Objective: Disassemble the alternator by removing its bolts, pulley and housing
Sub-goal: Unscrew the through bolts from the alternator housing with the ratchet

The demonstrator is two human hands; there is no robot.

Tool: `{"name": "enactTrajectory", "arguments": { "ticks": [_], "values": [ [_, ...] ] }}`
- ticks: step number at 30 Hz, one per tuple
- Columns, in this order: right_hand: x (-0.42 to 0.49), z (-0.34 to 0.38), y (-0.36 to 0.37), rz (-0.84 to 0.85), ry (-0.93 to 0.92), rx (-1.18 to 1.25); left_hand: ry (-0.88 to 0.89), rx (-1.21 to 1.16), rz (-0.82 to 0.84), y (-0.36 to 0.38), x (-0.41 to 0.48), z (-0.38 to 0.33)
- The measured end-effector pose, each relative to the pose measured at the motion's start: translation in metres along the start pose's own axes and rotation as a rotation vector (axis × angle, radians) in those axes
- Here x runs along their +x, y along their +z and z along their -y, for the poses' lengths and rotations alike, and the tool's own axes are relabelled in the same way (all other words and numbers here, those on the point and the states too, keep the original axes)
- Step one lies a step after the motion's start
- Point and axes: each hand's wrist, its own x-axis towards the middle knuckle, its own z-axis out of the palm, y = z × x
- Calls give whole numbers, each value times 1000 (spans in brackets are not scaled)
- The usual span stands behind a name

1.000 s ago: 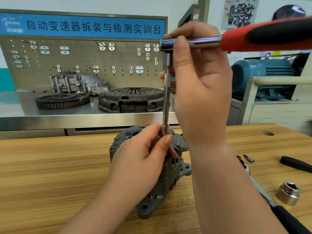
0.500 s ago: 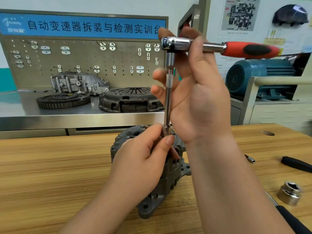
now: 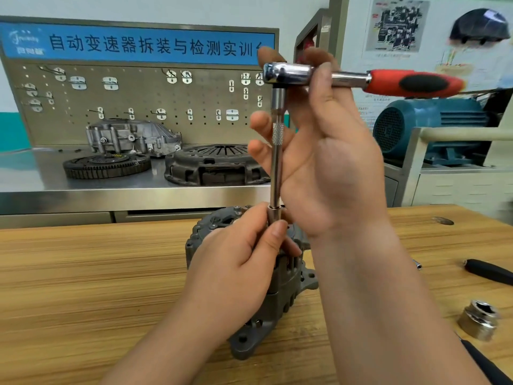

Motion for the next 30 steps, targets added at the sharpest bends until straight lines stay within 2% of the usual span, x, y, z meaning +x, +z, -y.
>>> {"name": "enactTrajectory", "arguments": {
  "ticks": [2, 4, 6, 8, 9, 11, 14, 16, 19, 22, 24, 26, 27, 28, 30],
  "values": [
    [0, 2, -3, -2, 48, 67, -23, 6, 17, 0, 1, -1],
    [0, 2, -4, -42, -30, -54, -52, 19, 32, -1, 2, -1],
    [1, 1, -4, -73, -275, -388, -66, 16, 30, 0, 3, -1],
    [1, -3, -5, -30, -568, -759, -75, 8, 22, 1, 2, -1],
    [1, -6, -5, -10, -642, -847, -77, -8, 14, 1, 2, 0],
    [-1, -7, -1, -47, -571, -783, -76, -46, 5, 2, 2, 1],
    [-4, -4, 5, -55, -244, -376, -29, -42, -3, 2, 1, -1],
    [-2, -2, 3, -28, -92, -138, 9, -5, -6, 1, 0, -1],
    [0, 1, -2, -9, 16, 55, 21, 5, 21, -1, 0, -1],
    [0, -1, -3, -72, -76, -94, -13, 25, 23, -1, 2, -1],
    [-1, -3, -2, -94, -317, -425, -29, 36, 6, 0, 1, 0],
    [0, -8, -2, -45, -612, -803, -55, 19, -13, 1, 1, -1],
    [0, -10, -2, -26, -697, -908, -65, 9, -15, 1, 1, -1],
    [-1, -11, -2, -26, -714, -928, -68, 0, -13, 1, 1, -1],
    [-2, -9, 0, -55, -584, -778, -64, -14, -2, 1, 1, 0]
  ]
}}
